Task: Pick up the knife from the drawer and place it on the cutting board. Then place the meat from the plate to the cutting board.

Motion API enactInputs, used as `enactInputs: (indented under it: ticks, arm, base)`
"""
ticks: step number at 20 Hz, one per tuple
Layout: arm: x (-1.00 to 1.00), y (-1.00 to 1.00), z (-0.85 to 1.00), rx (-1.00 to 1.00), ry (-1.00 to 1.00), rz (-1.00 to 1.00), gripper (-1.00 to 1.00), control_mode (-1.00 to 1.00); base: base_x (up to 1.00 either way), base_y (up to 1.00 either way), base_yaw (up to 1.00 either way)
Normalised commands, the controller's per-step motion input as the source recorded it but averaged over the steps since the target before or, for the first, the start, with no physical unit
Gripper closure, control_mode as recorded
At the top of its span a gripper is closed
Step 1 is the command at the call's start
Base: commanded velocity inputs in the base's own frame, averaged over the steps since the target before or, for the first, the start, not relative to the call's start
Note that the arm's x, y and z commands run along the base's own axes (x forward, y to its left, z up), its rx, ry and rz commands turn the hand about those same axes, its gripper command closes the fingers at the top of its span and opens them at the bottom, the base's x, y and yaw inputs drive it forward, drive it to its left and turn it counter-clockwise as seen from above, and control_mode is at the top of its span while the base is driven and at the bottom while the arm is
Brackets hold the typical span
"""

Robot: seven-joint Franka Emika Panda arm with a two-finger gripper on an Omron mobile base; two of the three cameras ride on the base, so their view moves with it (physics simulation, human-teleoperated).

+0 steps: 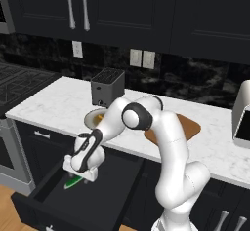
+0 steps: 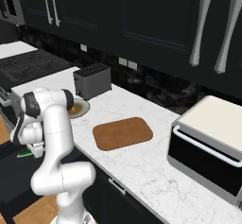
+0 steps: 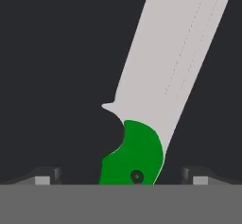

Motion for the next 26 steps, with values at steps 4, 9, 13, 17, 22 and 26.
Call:
enactInputs:
  ticks: [4, 9, 13, 17, 22, 26]
  arm:
    - [0.02, 0.14, -0.43, -0.02, 0.16, 0.00, 1.00, -1.00]
    - [0.00, 0.17, -0.48, -0.05, 0.15, 0.00, 1.00, -1.00]
    - [-0.06, 0.10, -0.09, -0.01, 0.05, 0.00, 1.00, -1.00]
    - [-0.09, 0.05, 0.00, -0.08, 0.02, 0.00, 1.00, -1.00]
    - [-0.41, 0.00, 0.38, -0.06, 0.00, 0.00, 1.00, -1.00]
    - [-0.88, -0.01, 0.94, -0.02, -0.06, 0.00, 1.00, -1.00]
  base:
    - [0.00, 0.00, 0.00]
    - [0.00, 0.00, 0.00]
    - [0.00, 0.00, 0.00]
    - [0.00, 0.00, 0.00]
    - [0.00, 0.00, 0.00]
    - [0.00, 0.00, 0.00]
